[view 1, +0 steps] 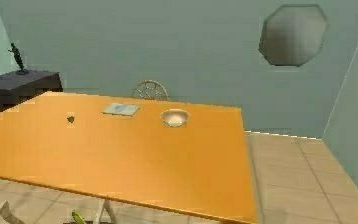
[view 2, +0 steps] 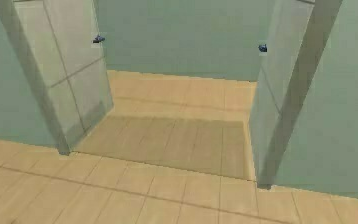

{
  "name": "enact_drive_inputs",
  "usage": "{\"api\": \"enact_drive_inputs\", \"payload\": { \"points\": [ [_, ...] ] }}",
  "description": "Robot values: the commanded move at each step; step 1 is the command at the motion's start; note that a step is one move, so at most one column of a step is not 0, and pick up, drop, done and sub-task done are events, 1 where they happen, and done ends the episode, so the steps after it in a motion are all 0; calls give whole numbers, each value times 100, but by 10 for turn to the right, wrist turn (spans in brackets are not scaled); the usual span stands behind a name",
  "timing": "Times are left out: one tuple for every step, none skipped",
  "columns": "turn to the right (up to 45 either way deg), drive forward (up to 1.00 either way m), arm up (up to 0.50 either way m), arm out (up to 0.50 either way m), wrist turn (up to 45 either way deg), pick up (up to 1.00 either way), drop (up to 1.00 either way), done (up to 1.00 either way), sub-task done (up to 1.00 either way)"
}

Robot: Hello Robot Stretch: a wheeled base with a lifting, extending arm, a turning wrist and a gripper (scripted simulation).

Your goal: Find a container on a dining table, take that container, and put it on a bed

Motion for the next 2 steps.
{"api": "enact_drive_inputs", "payload": {
  "points": [
    [450,0,0,0,0,0,0,0,0],
    [60,0,0,0,0,0,0,0,0]
  ]
}}
